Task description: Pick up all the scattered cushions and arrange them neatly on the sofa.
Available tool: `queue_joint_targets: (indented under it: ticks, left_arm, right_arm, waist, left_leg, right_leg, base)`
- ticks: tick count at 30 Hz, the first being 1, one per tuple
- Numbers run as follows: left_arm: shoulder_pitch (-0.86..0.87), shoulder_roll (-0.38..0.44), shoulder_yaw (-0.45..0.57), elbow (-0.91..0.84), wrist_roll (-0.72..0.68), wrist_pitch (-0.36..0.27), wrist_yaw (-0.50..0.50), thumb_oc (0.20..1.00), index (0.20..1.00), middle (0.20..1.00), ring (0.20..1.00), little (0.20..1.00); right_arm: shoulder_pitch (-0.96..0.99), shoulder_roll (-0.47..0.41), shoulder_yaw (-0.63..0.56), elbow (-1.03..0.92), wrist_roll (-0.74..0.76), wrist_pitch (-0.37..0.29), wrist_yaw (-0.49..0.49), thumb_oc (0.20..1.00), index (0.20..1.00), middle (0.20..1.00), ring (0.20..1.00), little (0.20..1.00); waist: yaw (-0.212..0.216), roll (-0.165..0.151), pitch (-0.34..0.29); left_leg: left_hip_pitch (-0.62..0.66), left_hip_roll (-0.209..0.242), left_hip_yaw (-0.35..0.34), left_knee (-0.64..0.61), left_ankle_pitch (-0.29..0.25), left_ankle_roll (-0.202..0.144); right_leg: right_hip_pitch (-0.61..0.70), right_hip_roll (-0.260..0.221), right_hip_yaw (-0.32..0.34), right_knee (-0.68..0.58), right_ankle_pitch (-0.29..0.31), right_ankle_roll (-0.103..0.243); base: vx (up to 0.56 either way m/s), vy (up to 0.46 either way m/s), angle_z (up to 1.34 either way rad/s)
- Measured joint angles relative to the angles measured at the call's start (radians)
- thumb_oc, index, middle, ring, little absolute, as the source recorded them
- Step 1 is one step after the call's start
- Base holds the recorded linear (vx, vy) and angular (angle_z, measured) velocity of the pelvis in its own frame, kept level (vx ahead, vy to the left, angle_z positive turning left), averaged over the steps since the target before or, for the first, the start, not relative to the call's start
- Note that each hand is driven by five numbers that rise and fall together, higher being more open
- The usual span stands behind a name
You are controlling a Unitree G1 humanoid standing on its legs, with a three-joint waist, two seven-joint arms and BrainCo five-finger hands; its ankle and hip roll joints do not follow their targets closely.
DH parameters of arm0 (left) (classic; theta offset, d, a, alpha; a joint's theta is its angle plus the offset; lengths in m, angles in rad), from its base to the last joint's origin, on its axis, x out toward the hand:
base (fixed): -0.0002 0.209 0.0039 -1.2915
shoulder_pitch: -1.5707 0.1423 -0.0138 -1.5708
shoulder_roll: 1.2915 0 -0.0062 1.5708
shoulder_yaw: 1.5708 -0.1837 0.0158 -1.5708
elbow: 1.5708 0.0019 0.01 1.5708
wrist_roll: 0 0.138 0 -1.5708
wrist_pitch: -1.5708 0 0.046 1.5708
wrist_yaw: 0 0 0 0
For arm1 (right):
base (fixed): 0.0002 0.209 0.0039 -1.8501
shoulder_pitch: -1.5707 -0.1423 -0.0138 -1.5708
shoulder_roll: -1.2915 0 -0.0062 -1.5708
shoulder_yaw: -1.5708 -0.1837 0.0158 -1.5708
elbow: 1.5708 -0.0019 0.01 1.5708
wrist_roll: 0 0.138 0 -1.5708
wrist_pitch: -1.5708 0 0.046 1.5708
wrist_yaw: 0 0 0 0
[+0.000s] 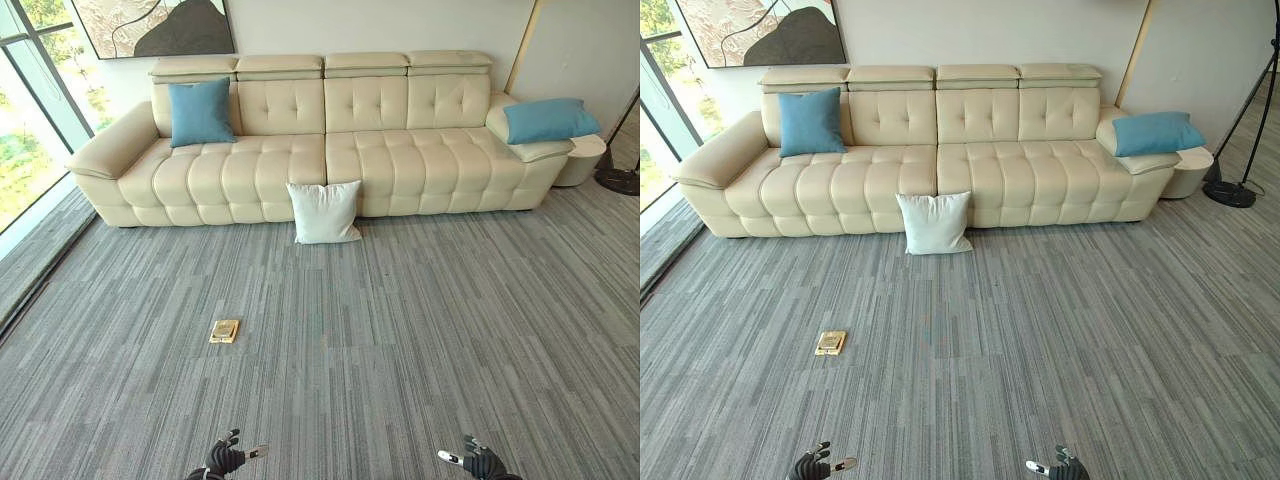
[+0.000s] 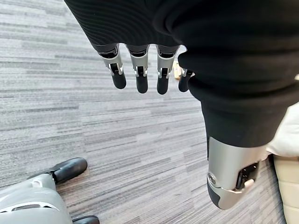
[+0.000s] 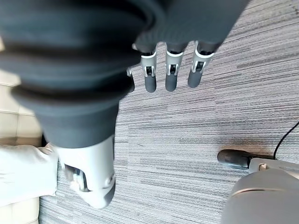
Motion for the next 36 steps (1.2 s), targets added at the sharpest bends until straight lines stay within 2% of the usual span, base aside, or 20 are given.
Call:
queue_joint_targets:
  ticks: [27, 31, 36]
  left_arm:
    - [0.009, -0.024, 0.012, 0.047, -0.041, 0.002, -0.003, 1.0, 1.0, 1.0, 1.0, 1.0]
    - [0.029, -0.021, 0.082, 0.056, -0.079, 0.004, -0.007, 1.0, 1.0, 1.0, 1.0, 1.0]
    - [0.037, -0.016, 0.088, 0.075, -0.115, 0.009, -0.008, 1.0, 1.0, 1.0, 1.0, 1.0]
  right_arm:
    - [-0.002, 0.001, 0.003, 0.001, -0.017, 0.001, 0.001, 1.0, 1.0, 1.0, 1.0, 1.0]
    - [-0.005, -0.001, 0.003, 0.0, -0.017, 0.002, 0.0, 1.0, 1.0, 1.0, 1.0, 1.0]
    - [-0.004, -0.001, 0.002, 0.001, -0.017, 0.002, 0.0, 1.0, 1.0, 1.0, 1.0, 1.0]
  waist:
    - [0.008, -0.004, -0.003]
    - [0.009, -0.008, -0.007]
    - [0.011, -0.007, -0.007]
  left_leg:
    - [0.0, 0.0, -0.005, -0.006, 0.0, 0.0]
    - [-0.001, 0.0, -0.008, -0.006, 0.0, 0.0]
    - [-0.005, 0.0, -0.012, -0.007, -0.001, -0.001]
  right_leg:
    - [0.002, 0.0, -0.006, 0.0, 0.0, -0.002]
    - [0.002, 0.0, -0.009, 0.0, -0.001, -0.002]
    - [-0.001, 0.0, -0.01, 0.0, -0.001, -0.002]
  base:
    - [0.0, 0.0, 0.0]
    - [0.0, 0.0, 0.0]
    - [0.0, 0.0, 0.0]
